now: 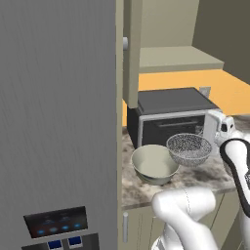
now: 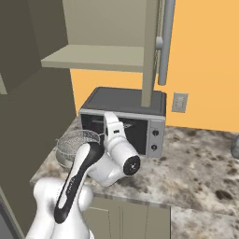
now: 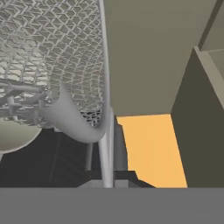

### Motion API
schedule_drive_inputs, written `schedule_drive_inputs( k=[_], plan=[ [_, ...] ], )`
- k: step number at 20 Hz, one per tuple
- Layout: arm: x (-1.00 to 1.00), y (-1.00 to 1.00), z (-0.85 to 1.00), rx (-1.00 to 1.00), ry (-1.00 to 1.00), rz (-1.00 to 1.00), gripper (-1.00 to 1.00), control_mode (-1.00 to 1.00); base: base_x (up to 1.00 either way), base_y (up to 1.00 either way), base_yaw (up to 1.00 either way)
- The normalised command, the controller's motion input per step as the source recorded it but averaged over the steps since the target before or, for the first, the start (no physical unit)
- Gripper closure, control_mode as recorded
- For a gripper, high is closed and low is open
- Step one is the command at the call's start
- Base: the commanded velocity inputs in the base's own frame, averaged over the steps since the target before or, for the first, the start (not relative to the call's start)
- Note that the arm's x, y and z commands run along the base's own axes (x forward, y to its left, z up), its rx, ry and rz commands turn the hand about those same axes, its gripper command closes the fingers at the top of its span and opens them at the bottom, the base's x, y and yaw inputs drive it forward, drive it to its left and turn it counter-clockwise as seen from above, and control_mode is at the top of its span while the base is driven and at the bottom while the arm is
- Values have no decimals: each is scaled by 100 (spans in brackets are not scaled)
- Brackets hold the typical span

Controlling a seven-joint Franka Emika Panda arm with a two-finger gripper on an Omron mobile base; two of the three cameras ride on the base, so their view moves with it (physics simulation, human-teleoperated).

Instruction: Open the cabinet and setup a tea strainer by placing it in the bowl upright.

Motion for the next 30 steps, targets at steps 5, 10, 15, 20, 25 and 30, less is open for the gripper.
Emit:
schedule_drive_inputs(
  k=[5, 10, 15, 20, 25, 30],
  plan=[
    [20, 24, -17, 5, -13, 0, 100, -100, 0, 0, 0],
    [2, 8, -12, 1, -9, -28, 100, -100, 0, 0, 0],
    [0, 0, -21, 0, -8, -53, 100, -100, 0, 0, 0],
    [0, 1, -17, 6, -8, -45, 100, -100, 0, 0, 0],
    [0, 23, -39, 9, -1, -28, 100, -100, 0, 0, 0],
    [0, 44, -51, 3, 0, -16, 100, -100, 0, 0, 0]
  ],
)
